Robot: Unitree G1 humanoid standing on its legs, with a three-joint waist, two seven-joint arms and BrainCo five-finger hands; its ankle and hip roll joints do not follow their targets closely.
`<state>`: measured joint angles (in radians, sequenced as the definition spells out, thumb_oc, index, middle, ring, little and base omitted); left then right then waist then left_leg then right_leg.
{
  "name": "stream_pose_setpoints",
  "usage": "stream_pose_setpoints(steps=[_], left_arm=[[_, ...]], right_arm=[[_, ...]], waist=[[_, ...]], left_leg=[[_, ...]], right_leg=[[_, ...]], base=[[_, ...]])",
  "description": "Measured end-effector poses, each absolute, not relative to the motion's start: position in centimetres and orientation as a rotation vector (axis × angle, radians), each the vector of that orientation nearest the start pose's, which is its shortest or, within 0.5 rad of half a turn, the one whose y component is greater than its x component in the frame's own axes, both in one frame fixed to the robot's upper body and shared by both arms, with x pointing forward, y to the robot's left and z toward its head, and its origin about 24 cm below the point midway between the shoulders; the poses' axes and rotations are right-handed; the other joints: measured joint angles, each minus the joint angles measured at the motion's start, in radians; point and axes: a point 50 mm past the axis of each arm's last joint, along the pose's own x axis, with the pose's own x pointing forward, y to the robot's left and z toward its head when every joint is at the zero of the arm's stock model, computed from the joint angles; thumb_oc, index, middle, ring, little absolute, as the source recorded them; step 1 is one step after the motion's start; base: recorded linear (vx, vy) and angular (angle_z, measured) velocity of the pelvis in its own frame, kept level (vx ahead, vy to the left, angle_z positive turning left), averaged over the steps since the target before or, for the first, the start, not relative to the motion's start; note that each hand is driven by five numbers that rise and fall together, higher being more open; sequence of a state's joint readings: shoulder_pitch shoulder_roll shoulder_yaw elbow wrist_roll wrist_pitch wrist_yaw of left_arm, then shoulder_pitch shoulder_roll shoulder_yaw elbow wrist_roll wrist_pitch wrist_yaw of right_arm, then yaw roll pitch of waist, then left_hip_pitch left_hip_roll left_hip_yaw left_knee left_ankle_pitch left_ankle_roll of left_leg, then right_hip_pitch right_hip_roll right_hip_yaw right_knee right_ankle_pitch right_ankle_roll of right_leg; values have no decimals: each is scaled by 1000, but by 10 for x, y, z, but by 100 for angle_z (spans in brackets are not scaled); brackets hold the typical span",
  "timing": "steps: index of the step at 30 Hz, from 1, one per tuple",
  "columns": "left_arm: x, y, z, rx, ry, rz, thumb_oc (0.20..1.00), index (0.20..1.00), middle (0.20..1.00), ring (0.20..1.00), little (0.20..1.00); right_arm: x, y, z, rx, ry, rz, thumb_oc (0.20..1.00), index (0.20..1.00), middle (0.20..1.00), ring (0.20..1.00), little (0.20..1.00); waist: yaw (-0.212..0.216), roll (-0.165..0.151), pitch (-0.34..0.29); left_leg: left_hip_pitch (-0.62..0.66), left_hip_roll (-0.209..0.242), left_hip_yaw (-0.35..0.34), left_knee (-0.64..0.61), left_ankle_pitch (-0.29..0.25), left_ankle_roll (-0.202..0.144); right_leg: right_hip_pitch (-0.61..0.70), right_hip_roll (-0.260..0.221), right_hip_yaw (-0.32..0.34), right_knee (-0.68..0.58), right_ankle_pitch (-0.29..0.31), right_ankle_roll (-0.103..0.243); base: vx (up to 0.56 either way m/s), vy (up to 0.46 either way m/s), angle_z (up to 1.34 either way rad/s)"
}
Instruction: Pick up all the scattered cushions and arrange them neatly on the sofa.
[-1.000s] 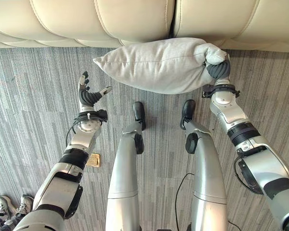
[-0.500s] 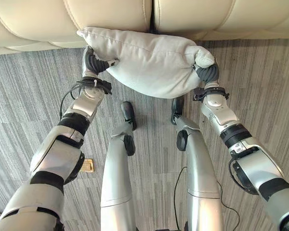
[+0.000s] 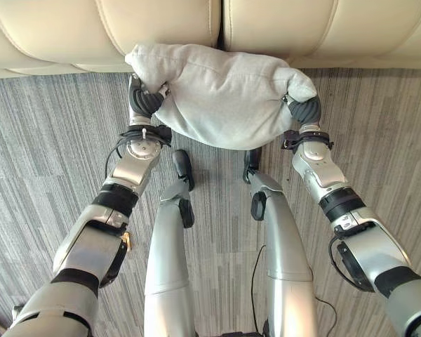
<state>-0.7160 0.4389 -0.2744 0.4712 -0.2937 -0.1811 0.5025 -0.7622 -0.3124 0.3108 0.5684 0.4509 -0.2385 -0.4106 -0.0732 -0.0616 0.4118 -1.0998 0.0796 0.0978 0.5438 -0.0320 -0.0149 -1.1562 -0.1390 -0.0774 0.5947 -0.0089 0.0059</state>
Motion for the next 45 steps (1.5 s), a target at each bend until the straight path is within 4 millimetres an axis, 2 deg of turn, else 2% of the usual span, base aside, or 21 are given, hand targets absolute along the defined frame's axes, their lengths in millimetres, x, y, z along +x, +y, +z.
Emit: stream_pose_setpoints(steps=[1,2,4,7,8,10,12,13,14,16,20,23,26,34,36,40,42,43,45], left_arm=[[361,182,160,147,-384,272,200,200,200,200,200],[356,180,157,138,-388,262,200,200,200,200,200],[340,182,151,109,-411,242,200,200,200,200,200],[318,190,127,89,-360,232,200,200,200,200,200],[308,192,113,82,-334,228,200,200,200,200,200],[302,199,105,86,-313,234,200,200,200,200,200],[289,203,97,80,-293,222,200,200,200,200,200],[271,210,75,87,-218,219,200,200,200,200,200],[267,210,69,88,-194,209,200,200,200,200,200],[263,210,66,87,-188,195,200,200,200,200,200],[253,207,67,72,-197,157,200,200,200,200,200],[238,210,63,93,-178,134,200,200,200,200,200],[235,211,62,94,-174,134,200,200,200,200,200],[227,219,57,100,-144,145,200,200,200,200,200],[224,221,54,108,-128,140,200,200,200,200,200],[220,223,49,112,-102,140,200,200,200,200,200],[219,223,47,115,-94,136,200,200,200,200,200],[220,223,48,107,-98,145,200,200,200,200,200],[225,225,50,101,-111,156,200,200,200,200,200]], right_arm=[[368,-143,142,60,-296,-120,200,200,200,200,200],[362,-143,137,69,-293,-112,200,200,200,200,200],[342,-145,126,98,-298,-82,200,200,200,200,200],[321,-145,107,106,-262,-32,200,200,200,200,200],[311,-143,95,101,-241,-2,200,200,200,200,200],[306,-146,89,98,-222,9,200,200,200,200,200],[294,-147,89,99,-229,39,200,200,200,200,200],[279,-150,78,59,-204,85,200,200,200,200,200],[273,-149,75,47,-197,101,200,200,200,200,200],[271,-152,78,43,-217,117,200,200,200,200,200],[263,-159,89,21,-257,147,200,200,200,200,200],[252,-164,87,18,-254,169,200,200,200,200,200],[250,-165,84,20,-240,170,200,200,200,200,200],[248,-161,81,20,-223,214,200,200,200,200,200],[248,-158,80,29,-220,220,200,200,200,200,200],[246,-158,75,22,-189,235,200,200,200,200,200],[243,-159,72,26,-176,234,200,200,200,200,200],[244,-156,73,26,-182,248,200,200,200,200,200],[246,-156,76,21,-191,255,200,200,200,200,200]], waist=[[4,1,-57],[7,0,-68],[19,0,-67],[25,0,-67],[30,2,-67],[31,4,-94],[37,4,-94],[39,7,-94],[38,8,-110],[36,11,-159],[27,14,-163],[27,17,-213],[27,19,-231],[37,17,-233],[52,-1,-246],[52,3,-245],[50,10,-243],[53,20,-230],[50,36,-212]], left_leg=[[7,-3,-1,-14,1,-2],[31,-8,-4,-29,4,-5],[127,-10,-4,-76,6,-7],[304,-18,3,-179,23,-9],[389,-18,1,-210,27,-8],[449,-24,-1,-244,21,-12],[528,-27,7,-286,29,-8],[678,-26,16,-341,33,-7],[719,-27,15,-357,31,-7],[755,-29,14,-392,24,-9],[878,-31,25,-460,33,-4],[970,-35,54,-534,39,-1],[989,-42,67,-554,42,0],[992,-52,80,-555,41,2],[935,-69,85,-535,23,18],[926,-79,84,-527,13,46],[928,-78,79,-531,19,52],[921,-71,78,-531,11,64],[910,-60,57,-523,11,64]], right_leg=[[5,0,-2,-7,-8,0],[29,0,-8,-10,-6,-3],[124,-1,-20,-51,-5,-4],[286,-2,-24,-130,-1,7],[374,0,-30,-166,-1,8],[432,-1,-31,-189,-24,33],[505,0,-32,-224,-10,30],[660,11,-32,-294,7,29],[702,11,-34,-319,4,34],[733,12,-32,-346,-3,48],[876,26,-31,-462,48,50],[969,35,-15,-569,85,58],[988,36,-2,-603,102,61],[990,33,26,-621,125,67],[923,21,50,-598,139,83],[864,7,52,-507,145,95],[826,2,44,-435,139,104],[742,-7,19,-367,60,135],[697,-3,-39,-432,38,155]], base=[[-81,36,6],[5,38,7],[45,34,2],[73,16,-1],[147,23,2],[210,31,3],[162,26,-12],[159,38,-19],[160,37,-15],[173,37,-5],[166,55,-10],[229,96,-24],[112,85,-14],[71,103,-8],[112,245,-17],[101,93,-13],[287,-23,-3],[336,-70,-6],[321,-77,22]])
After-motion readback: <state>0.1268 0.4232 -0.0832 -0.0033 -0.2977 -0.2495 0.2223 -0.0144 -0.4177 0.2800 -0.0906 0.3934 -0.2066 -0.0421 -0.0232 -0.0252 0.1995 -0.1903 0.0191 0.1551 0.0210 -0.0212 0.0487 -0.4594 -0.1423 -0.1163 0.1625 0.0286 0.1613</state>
